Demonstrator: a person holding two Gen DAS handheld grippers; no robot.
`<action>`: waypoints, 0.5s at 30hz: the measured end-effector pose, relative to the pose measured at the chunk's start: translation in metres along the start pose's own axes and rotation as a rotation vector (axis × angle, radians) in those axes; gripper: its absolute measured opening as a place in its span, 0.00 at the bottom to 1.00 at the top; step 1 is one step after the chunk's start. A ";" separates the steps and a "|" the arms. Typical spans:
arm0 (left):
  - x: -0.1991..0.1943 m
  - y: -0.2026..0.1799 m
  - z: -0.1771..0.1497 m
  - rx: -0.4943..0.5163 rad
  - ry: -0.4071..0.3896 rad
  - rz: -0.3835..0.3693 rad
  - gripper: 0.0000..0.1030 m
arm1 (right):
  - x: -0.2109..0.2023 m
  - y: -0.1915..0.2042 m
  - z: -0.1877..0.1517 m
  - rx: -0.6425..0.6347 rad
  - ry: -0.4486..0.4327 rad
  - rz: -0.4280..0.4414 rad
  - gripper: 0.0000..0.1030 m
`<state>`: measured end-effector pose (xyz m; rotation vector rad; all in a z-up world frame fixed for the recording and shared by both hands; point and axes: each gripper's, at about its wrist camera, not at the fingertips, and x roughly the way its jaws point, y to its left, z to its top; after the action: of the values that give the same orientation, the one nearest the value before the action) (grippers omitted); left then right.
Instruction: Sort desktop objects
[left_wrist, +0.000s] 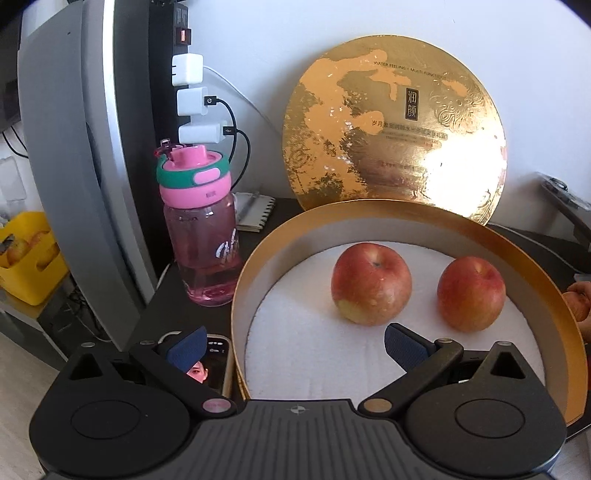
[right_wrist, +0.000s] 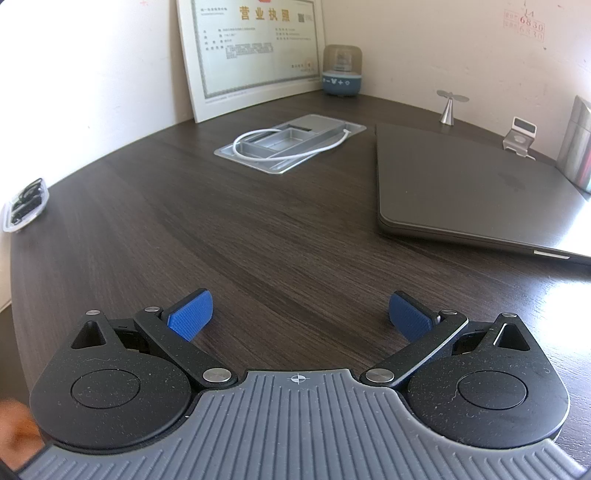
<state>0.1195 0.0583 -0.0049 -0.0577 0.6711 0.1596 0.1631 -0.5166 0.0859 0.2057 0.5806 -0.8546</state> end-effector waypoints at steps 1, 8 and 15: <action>0.001 0.000 -0.001 0.005 0.004 0.005 0.99 | 0.000 0.000 0.000 0.000 0.000 0.000 1.00; 0.000 0.005 -0.004 0.009 -0.007 0.002 0.99 | 0.000 0.000 0.000 0.000 0.000 0.000 1.00; -0.008 0.008 -0.006 0.018 -0.019 0.015 0.99 | 0.000 0.000 0.000 0.000 -0.001 0.000 1.00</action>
<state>0.1080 0.0642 -0.0046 -0.0334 0.6540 0.1683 0.1632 -0.5165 0.0859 0.2053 0.5802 -0.8548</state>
